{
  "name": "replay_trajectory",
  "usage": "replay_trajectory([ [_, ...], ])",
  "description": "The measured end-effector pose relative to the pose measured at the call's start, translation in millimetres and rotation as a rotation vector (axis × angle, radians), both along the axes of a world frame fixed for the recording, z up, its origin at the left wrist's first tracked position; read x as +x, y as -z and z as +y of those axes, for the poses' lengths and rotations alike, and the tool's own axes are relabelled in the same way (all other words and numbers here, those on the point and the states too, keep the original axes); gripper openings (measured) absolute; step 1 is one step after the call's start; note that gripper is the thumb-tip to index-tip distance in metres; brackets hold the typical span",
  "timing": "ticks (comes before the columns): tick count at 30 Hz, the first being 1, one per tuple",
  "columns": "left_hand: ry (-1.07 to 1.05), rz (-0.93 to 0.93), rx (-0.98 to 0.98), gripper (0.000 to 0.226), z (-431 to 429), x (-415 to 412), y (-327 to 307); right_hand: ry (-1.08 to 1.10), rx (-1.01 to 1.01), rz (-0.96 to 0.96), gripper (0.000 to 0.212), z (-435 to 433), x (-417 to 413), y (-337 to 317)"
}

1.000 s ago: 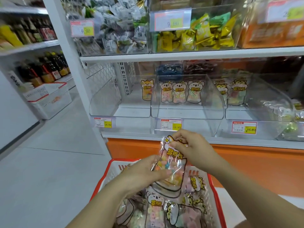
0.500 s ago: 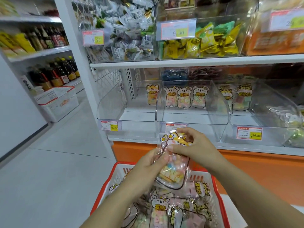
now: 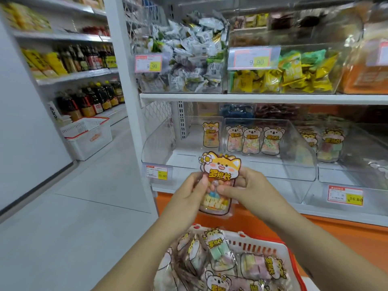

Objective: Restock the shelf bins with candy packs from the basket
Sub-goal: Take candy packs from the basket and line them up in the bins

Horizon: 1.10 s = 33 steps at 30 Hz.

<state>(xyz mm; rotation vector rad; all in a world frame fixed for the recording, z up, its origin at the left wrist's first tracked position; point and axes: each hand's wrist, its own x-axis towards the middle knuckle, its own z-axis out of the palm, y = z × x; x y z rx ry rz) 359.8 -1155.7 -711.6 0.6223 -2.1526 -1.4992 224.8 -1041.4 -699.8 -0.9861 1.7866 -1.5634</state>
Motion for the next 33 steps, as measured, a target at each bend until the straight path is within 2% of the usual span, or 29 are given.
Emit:
replay_trajectory([
  [5, -0.087, 0.075, -0.004, 0.026, -48, -4, -17, 0.047, -0.038, 0.037, 0.030, -58, 3, -13],
  [9, -0.161, 0.078, -0.128, 0.023, -92, -20, -26, 0.117, -0.071, 0.059, 0.031, -102, -9, -22],
  [12, -0.249, 0.035, -0.223, 0.047, -128, -42, -29, 0.193, -0.065, 0.101, 0.026, -143, -35, -24],
  [14, -0.282, -0.082, -0.384, 0.052, -154, -53, -28, 0.262, -0.033, 0.099, 0.026, -173, -57, -18],
  [16, -0.312, -0.256, -0.708, 0.045, -177, -55, -26, 0.317, 0.014, 0.081, 0.025, -204, -81, -5],
  [18, -0.287, -0.328, -0.966, 0.038, -199, -54, -21, 0.369, 0.064, 0.100, 0.026, -236, -100, 10],
  [21, -0.150, -0.349, -1.047, 0.035, -225, -57, -3, 0.430, 0.177, 0.171, 0.031, -284, -122, 32],
  [25, -0.050, -0.222, -1.220, 0.027, -242, -62, 24, 0.374, 0.255, 0.177, 0.034, -338, -142, 56],
  [28, -0.056, -0.027, -1.238, 0.032, -249, -62, 41, 0.357, 0.276, 0.166, 0.030, -369, -162, 74],
  [31, -0.078, 0.080, -1.224, 0.033, -247, -60, 43, 0.399, 0.261, 0.199, 0.020, -390, -177, 86],
  [33, -0.111, 0.120, -1.229, 0.033, -247, -61, 45, 0.420, 0.225, 0.196, 0.025, -399, -182, 92],
])
